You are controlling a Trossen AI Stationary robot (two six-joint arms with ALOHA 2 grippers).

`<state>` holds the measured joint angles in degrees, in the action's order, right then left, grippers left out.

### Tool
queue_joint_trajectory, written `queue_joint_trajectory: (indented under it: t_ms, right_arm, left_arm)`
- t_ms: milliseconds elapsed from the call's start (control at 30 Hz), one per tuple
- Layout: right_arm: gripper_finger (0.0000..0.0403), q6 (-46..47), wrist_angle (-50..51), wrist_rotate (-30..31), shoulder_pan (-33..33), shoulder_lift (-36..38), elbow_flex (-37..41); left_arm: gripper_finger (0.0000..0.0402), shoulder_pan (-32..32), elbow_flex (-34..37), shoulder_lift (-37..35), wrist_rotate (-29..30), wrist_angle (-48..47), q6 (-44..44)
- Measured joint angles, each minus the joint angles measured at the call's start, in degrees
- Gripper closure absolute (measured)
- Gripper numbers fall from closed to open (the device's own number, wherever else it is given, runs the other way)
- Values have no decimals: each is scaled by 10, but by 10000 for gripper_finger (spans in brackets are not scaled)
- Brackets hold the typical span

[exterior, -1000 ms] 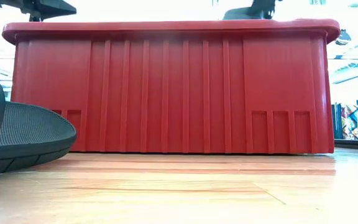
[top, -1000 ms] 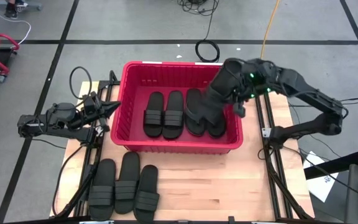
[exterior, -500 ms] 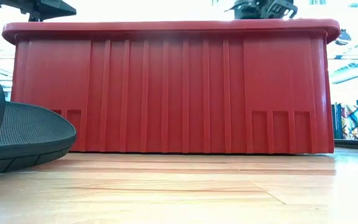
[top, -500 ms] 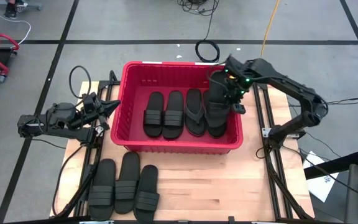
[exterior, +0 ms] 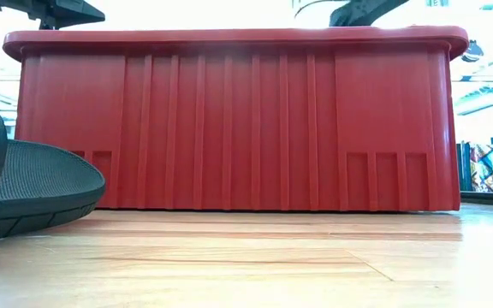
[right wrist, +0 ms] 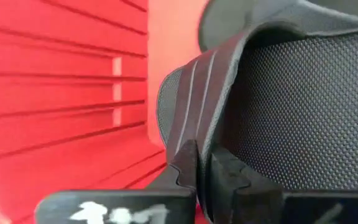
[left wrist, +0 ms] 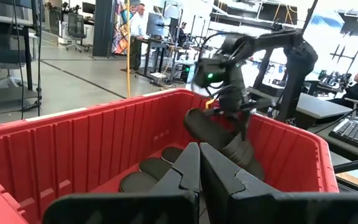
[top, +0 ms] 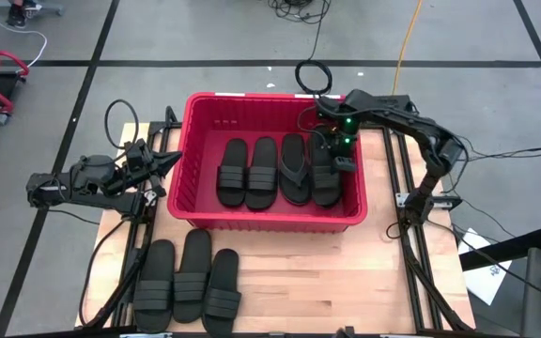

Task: Pick and place slides into bin
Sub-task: Put the slide into the red bin

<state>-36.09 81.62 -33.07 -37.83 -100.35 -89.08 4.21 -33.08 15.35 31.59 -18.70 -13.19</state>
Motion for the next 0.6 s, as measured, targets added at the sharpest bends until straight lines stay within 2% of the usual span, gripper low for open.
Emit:
queue_joint_trajectory:
  t_ms: [467, 600]
  right_arm:
    - [399, -5, -17, 2, -33, -46, 0]
    - [391, 6, -26, 49, -35, -45, 0]
  left_arm:
    - [394, 0, 0, 0, -1, -27, -3]
    - [394, 0, 0, 0, -1, -27, -9]
